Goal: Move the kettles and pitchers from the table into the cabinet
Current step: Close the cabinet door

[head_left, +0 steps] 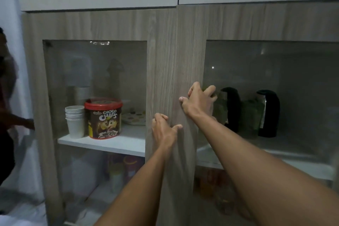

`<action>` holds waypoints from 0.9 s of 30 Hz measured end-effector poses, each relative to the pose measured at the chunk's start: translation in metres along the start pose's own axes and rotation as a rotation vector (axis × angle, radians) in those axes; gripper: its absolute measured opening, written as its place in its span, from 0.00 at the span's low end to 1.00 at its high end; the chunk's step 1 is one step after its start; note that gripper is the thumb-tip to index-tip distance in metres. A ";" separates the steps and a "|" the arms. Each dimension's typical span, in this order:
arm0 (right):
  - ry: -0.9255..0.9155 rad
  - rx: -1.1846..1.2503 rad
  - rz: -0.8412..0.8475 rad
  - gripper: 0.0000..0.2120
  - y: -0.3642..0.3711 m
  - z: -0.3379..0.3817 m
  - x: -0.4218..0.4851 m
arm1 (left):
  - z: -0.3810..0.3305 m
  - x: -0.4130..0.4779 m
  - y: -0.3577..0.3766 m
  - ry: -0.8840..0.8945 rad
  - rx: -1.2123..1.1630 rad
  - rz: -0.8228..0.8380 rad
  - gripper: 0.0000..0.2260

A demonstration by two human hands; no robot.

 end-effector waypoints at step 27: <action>-0.090 0.011 0.299 0.22 -0.024 -0.023 -0.007 | -0.009 -0.014 -0.004 0.095 0.092 0.189 0.27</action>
Point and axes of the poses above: each hand's wrist, its own x-axis towards the middle knuckle, its own y-axis out of the palm, z = x × y, the point moved 3 cm from there along x, towards the middle knuckle, and after that the axes turned 15 degrees about y, right-handed, at the moved point
